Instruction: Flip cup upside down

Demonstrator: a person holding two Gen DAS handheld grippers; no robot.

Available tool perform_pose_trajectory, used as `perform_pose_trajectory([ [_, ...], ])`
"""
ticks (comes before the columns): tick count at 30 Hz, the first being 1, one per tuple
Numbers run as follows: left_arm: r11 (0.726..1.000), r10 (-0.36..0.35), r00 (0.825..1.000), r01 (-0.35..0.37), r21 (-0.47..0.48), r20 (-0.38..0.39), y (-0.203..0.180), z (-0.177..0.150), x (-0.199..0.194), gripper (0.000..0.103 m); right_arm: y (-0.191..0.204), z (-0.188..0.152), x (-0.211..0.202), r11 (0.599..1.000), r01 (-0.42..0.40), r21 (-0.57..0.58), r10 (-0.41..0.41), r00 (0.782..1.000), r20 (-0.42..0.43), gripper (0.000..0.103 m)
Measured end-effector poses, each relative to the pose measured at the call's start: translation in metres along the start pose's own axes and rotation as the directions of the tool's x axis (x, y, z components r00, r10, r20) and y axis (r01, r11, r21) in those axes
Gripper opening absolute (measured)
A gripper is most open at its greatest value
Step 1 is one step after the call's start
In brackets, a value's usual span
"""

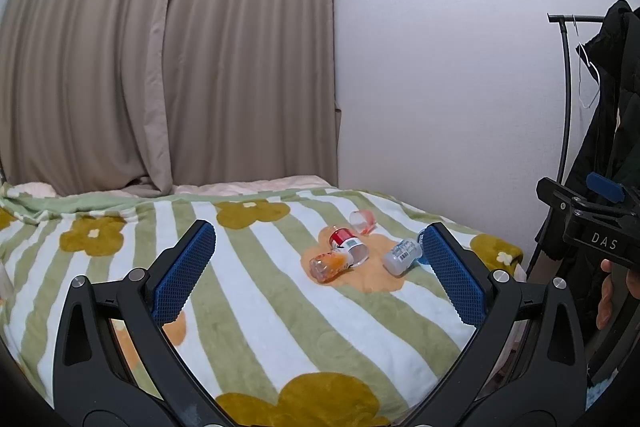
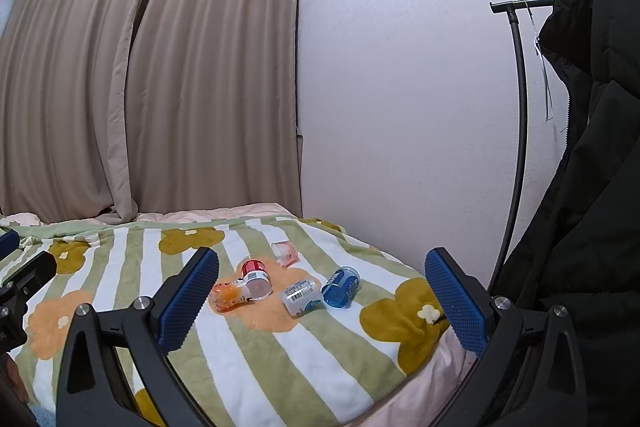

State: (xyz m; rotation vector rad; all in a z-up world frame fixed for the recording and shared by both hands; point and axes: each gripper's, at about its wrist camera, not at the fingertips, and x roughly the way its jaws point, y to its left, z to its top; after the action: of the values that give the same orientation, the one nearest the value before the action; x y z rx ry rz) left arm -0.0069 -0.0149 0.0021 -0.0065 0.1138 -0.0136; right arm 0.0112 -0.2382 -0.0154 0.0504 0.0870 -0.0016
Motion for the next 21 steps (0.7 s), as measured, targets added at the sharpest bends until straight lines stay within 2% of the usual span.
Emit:
perform_pose_trajectory([
  [21,1.000,-0.016,1.000,0.016,-0.011,-0.019,-0.003,-0.005,0.011,0.103,0.002,-0.003,0.003,1.000,-0.006,-0.013,0.006,1.000,-0.017,0.103],
])
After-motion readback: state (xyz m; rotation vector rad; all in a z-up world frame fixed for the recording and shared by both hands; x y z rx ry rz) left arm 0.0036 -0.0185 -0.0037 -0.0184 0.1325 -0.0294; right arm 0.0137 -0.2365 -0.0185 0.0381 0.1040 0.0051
